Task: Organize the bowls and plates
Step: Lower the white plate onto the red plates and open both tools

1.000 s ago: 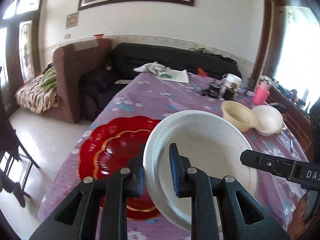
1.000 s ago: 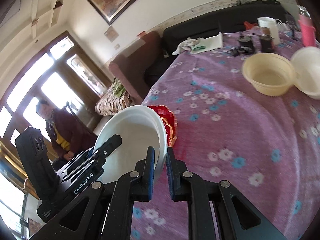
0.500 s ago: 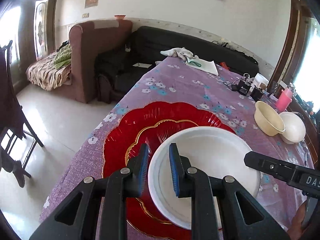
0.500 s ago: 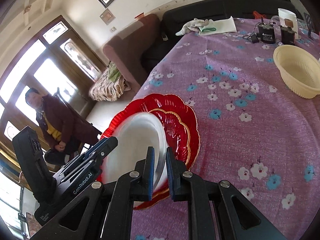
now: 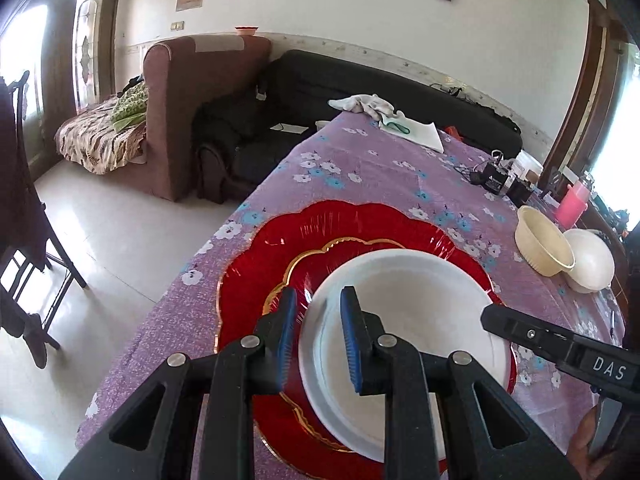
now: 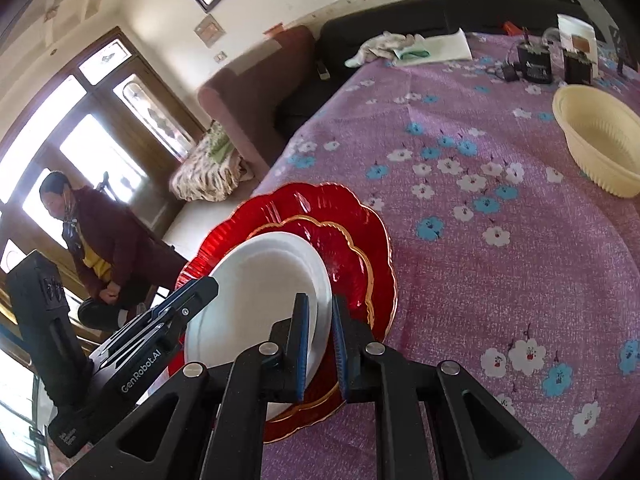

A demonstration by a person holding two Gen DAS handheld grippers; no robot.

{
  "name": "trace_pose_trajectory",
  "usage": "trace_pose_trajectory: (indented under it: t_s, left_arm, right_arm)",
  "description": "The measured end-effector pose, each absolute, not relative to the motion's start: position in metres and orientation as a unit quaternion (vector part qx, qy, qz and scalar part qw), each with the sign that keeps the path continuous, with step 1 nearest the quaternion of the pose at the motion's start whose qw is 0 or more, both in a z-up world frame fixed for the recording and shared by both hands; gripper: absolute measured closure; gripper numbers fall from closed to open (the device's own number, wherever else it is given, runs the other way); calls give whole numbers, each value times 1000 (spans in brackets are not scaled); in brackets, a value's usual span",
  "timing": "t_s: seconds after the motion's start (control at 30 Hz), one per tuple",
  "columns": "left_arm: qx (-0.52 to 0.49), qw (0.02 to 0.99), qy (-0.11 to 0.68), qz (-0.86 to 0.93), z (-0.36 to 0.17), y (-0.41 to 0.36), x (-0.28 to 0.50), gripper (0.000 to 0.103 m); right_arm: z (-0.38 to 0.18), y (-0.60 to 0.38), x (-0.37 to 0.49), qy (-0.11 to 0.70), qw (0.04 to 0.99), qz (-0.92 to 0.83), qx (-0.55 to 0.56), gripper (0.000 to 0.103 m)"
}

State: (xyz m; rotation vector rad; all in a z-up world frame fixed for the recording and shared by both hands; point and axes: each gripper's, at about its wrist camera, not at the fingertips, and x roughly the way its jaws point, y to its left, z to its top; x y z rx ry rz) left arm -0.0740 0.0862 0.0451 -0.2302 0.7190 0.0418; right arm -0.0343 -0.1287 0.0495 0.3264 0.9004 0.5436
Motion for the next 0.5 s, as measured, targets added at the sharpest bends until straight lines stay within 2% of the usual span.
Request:
trace_pose_trajectory:
  t_s: [0.37, 0.5]
  left_arm:
    - [-108, 945, 307, 12, 77, 70, -98, 74]
    - [-88, 951, 298, -14, 87, 43, -109, 66]
  right_arm:
    - [62, -164, -51, 406, 855, 263, 188, 89]
    - [63, -191, -55, 401, 854, 254, 214, 89]
